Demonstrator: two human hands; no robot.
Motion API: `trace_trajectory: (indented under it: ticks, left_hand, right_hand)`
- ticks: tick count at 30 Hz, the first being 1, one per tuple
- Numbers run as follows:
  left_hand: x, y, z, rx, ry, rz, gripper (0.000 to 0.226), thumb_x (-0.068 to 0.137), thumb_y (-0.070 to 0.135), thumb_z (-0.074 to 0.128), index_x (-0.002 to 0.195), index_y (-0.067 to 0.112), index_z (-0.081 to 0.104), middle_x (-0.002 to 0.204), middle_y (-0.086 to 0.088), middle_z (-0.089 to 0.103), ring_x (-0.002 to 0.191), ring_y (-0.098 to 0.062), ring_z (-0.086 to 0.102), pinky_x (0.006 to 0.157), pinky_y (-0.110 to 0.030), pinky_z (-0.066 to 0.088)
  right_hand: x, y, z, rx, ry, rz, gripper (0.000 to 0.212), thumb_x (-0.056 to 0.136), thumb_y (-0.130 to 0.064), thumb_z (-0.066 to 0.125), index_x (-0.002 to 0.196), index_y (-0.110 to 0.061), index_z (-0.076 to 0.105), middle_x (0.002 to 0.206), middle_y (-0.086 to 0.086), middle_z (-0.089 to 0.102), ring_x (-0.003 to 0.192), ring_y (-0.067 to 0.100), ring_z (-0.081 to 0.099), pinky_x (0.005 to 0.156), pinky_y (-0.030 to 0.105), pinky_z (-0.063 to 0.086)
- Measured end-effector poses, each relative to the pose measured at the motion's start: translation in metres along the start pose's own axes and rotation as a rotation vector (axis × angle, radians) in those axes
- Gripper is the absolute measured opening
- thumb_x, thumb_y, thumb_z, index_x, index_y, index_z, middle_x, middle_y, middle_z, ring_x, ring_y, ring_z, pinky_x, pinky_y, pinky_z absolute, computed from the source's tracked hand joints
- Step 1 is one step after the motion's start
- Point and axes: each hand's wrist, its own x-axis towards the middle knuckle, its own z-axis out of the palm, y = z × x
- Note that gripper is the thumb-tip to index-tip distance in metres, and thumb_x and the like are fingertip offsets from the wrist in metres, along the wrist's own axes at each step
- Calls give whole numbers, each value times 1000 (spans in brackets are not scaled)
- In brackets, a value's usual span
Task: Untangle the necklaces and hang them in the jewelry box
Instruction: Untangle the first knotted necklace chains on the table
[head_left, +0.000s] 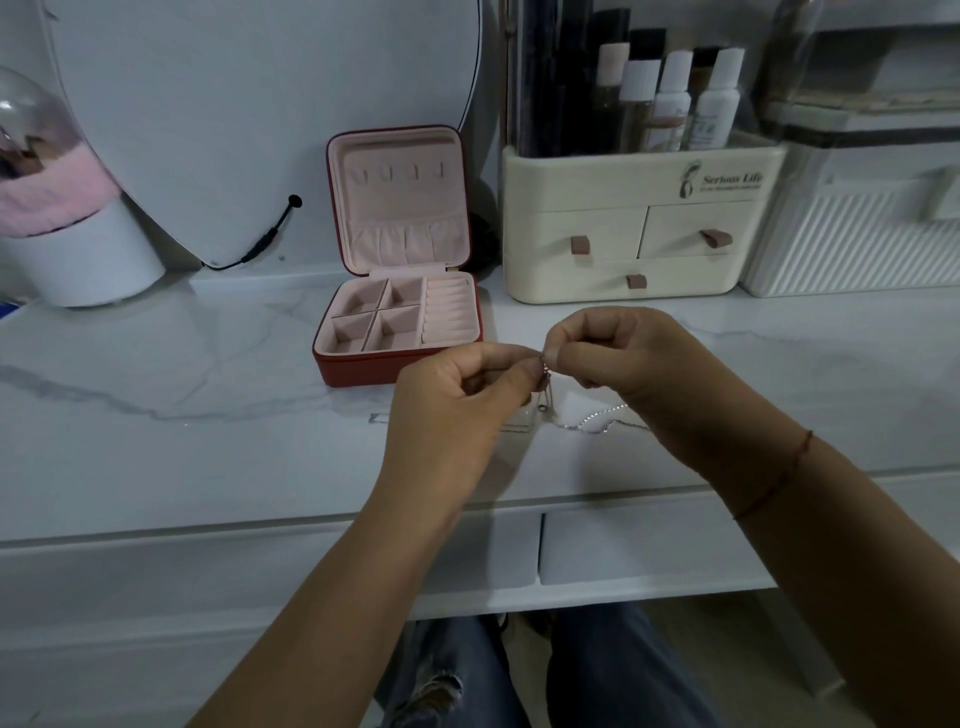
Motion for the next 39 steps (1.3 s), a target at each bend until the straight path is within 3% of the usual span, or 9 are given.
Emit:
trace_trajectory:
  ticks: [5, 8, 11, 14, 18, 26, 30, 34, 39]
  left_hand:
    - [1, 0, -2, 184, 48, 66, 5, 80, 13, 71, 79, 18, 74, 61, 9, 68, 56, 4, 57, 55, -7, 42]
    - [3, -3, -5, 289, 74, 104, 8, 80, 16, 71, 74, 21, 72, 63, 8, 67, 56, 2, 57, 53, -8, 42]
    - [4, -5, -10, 309, 73, 86, 9, 80, 17, 69, 72, 21, 69, 62, 8, 66, 55, 1, 55, 54, -10, 42]
    - [5, 0, -12, 184, 27, 8, 10, 81, 13, 66, 73, 19, 68, 65, 8, 66, 59, 0, 56, 59, -11, 44]
    - [6, 2, -10, -108, -91, -150, 21, 82, 6, 62, 65, 16, 69, 74, -5, 68, 73, -13, 60, 80, -31, 49]
    - [7, -1, -12, 36, -38, -128, 8, 65, 22, 62, 64, 15, 66, 67, -3, 60, 67, -11, 50, 69, -29, 40]
    - [9, 1, -14, -116, -85, -179, 17, 72, 14, 59, 56, 16, 67, 69, -5, 67, 71, -13, 57, 75, -29, 45]
    - [9, 4, -16, -354, -175, -222, 49, 85, 1, 39, 45, 17, 63, 64, -2, 65, 68, -13, 59, 80, -31, 46]
    - [10, 8, -17, -522, -196, -257, 49, 84, 4, 36, 44, 17, 61, 58, -3, 59, 69, -17, 59, 81, -31, 49]
  right_hand:
    - [1, 3, 2, -85, 49, -10, 22, 82, -4, 62, 66, -18, 66, 56, -9, 57, 57, 7, 46, 53, 10, 37]
    - [3, 2, -3, -78, 87, -3, 23, 85, -5, 59, 66, -17, 64, 51, -14, 55, 52, -1, 46, 53, 8, 38]
    - [5, 3, -5, -66, 56, 34, 22, 84, -9, 59, 65, -18, 64, 51, -13, 53, 54, 3, 44, 59, 16, 37]
    - [6, 6, -4, -61, 56, 66, 19, 81, -17, 62, 63, -20, 66, 57, -5, 54, 60, 10, 45, 65, 28, 36]
    - [6, 5, -1, -58, 84, 73, 21, 85, -10, 58, 67, -17, 66, 67, 3, 64, 68, 14, 55, 71, 31, 44]
    - [11, 1, 9, 617, 12, 263, 43, 90, 2, 44, 53, -11, 61, 65, 5, 59, 55, 8, 49, 57, 18, 45]
    - [15, 1, 9, 886, 32, 328, 23, 88, 0, 40, 69, -10, 44, 64, 3, 54, 49, 6, 40, 51, 17, 39]
    - [16, 2, 6, 1039, 99, 362, 17, 84, -4, 45, 69, -11, 49, 66, 1, 56, 55, 8, 45, 61, 21, 39]
    - [13, -1, 7, 1169, 134, 434, 5, 78, -9, 53, 73, -11, 53, 64, -3, 57, 63, 10, 57, 86, 30, 47]
